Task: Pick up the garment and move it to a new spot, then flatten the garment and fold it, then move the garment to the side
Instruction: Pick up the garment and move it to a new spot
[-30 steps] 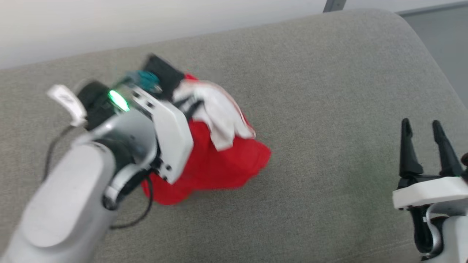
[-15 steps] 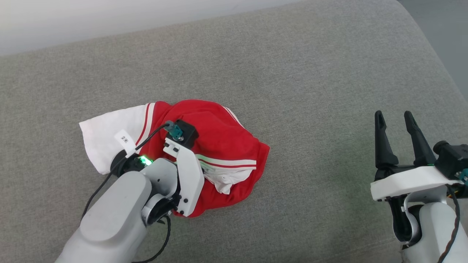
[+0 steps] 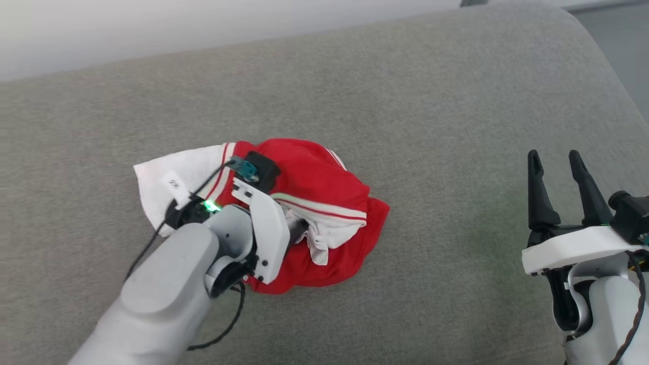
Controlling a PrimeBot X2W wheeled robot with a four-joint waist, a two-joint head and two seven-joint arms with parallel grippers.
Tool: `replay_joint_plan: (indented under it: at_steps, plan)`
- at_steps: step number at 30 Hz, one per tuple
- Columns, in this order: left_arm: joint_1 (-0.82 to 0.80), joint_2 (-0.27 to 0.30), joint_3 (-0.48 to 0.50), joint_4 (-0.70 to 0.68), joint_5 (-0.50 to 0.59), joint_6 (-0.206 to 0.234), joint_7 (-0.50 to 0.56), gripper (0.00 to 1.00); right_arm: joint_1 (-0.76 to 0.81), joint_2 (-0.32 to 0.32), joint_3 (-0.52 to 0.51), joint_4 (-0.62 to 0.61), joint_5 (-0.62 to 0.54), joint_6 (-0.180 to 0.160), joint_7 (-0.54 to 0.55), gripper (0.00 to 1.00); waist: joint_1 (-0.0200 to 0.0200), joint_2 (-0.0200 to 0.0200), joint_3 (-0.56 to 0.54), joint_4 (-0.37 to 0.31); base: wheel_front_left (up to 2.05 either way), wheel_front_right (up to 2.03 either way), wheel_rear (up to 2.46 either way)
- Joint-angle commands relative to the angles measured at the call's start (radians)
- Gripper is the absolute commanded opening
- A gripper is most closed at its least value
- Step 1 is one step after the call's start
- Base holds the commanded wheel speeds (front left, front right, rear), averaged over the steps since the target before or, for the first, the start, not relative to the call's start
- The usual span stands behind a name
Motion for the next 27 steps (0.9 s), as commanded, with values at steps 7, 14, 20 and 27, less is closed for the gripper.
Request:
replay_joint_plan:
  at_steps: [7, 14, 20, 27]
  plan:
    - [0.011, 0.083, 0.015, -0.121, -0.038, 0.004, -0.115, 1.00, 0.030, -0.014, -0.001, -0.013, -0.010, 0.000, 0.014, 1.00, -0.0001, 0.0000, -0.071, 0.057, 0.00, 0.00, 0.00]
    - [0.089, 0.153, 0.103, -0.235, -0.038, 0.032, -0.317, 1.00, 0.060, -0.019, -0.001, -0.028, -0.013, 0.000, 0.027, 1.00, -0.0001, 0.0000, -0.122, 0.097, 0.00, 0.00, 0.00]
    - [0.209, 0.215, 0.192, -0.325, -0.031, 0.089, -0.516, 1.00, 0.084, -0.021, 0.001, -0.036, -0.016, 0.000, 0.033, 1.00, -0.0001, 0.0000, -0.151, 0.120, 0.00, 0.00, 0.00]
    - [0.398, 0.282, 0.308, -0.398, -0.056, 0.160, -0.700, 1.00, 0.107, -0.027, -0.003, -0.050, -0.010, 0.000, 0.038, 1.00, -0.0001, 0.0000, -0.170, 0.138, 0.00, 0.00, 0.00]
